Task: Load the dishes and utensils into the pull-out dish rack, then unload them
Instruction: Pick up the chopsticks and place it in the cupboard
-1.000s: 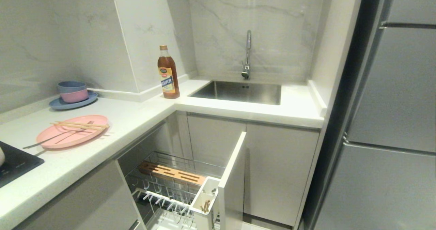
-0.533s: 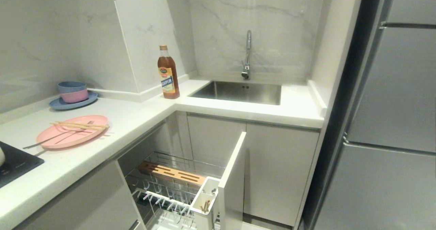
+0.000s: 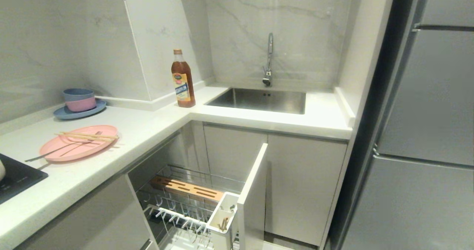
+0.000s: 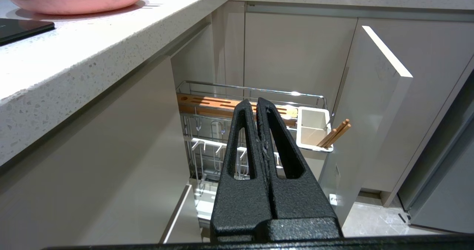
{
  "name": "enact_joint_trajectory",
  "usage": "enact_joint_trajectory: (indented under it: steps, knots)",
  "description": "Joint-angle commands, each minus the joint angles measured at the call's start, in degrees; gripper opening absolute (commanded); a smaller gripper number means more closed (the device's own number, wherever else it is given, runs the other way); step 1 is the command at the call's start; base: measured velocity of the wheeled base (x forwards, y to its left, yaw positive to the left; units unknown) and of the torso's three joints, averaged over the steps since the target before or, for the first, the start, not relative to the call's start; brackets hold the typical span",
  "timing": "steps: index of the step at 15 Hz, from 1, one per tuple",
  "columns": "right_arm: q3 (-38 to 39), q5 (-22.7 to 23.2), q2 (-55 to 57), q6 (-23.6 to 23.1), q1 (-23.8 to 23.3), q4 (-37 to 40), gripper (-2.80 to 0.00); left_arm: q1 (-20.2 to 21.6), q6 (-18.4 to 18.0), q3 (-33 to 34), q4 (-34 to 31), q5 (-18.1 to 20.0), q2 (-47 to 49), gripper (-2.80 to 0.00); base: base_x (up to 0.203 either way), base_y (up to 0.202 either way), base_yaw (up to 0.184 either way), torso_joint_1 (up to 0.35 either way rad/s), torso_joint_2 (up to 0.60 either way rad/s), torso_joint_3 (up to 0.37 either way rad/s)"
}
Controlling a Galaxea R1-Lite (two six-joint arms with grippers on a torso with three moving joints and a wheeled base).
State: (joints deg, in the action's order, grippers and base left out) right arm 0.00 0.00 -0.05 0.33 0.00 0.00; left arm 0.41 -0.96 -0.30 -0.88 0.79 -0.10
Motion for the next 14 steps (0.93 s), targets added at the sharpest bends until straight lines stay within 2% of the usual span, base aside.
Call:
enact_joint_trajectory:
  steps: [1, 7, 14]
  knots:
    - [0.0, 0.0, 0.0, 0.0, 0.0, 0.0, -2.80, 0.0, 0.0, 0.0, 0.0, 0.0, 0.2, -2.80, 0.000, 0.000, 0.000, 0.000, 0.00, 0.000]
    - [0.0, 0.0, 0.0, 0.0, 0.0, 0.0, -2.80, 0.0, 0.0, 0.0, 0.0, 0.0, 0.2, -2.80, 0.000, 0.000, 0.000, -0.012, 0.04, 0.022]
    - [0.0, 0.0, 0.0, 0.0, 0.0, 0.0, -2.80, 0.0, 0.0, 0.0, 0.0, 0.0, 0.1, -2.80, 0.000, 0.000, 0.000, -0.133, 0.36, 0.233]
